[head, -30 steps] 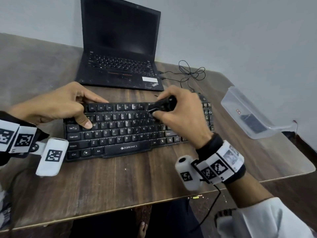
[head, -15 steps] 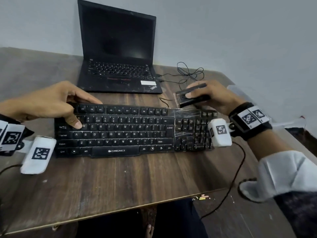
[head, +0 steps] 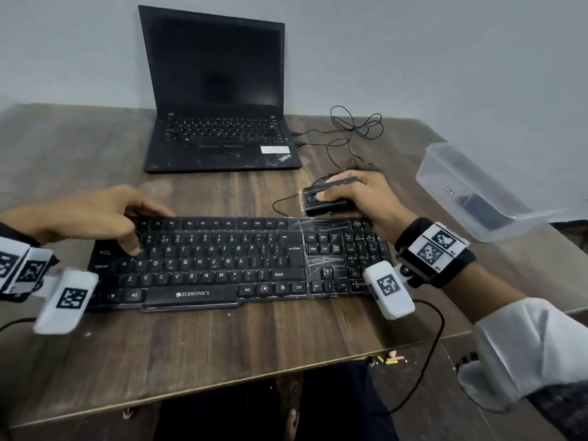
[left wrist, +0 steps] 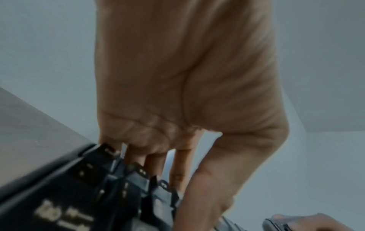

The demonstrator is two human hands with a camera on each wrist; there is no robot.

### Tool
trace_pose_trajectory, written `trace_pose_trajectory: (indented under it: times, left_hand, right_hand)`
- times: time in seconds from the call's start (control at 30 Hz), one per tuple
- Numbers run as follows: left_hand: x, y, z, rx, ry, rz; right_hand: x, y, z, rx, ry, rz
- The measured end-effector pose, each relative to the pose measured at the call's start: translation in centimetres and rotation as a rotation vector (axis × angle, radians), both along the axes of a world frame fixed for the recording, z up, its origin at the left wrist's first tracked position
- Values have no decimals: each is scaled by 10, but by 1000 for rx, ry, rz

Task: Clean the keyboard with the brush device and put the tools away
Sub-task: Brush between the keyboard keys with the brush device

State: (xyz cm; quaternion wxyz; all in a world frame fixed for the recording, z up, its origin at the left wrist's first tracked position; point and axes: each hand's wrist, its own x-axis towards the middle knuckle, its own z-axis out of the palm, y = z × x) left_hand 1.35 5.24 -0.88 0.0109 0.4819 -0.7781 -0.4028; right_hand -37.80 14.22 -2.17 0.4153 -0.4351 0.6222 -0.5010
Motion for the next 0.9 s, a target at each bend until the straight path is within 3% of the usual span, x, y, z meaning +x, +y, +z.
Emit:
trace_pose_trajectory:
  times: [0.23, 0.43, 0.63, 0.73, 0.9]
  left_hand:
    - [-39, 15, 7, 76, -212, -153]
    - [-83, 25, 27, -92, -499, -265]
    - [-152, 58, 7, -72, -437, -502]
    - [-167, 65, -4, -213, -529, -478]
    - [-158, 70, -7, -425, -478, -442]
  right_hand:
    - [6, -16, -27, 212, -63, 86]
    - [5, -16, -25, 238, -117, 105]
    - [7, -8, -14, 171, -113, 55]
    - [-3, 15, 9, 60, 79, 71]
    - [-15, 66, 27, -38, 690, 143]
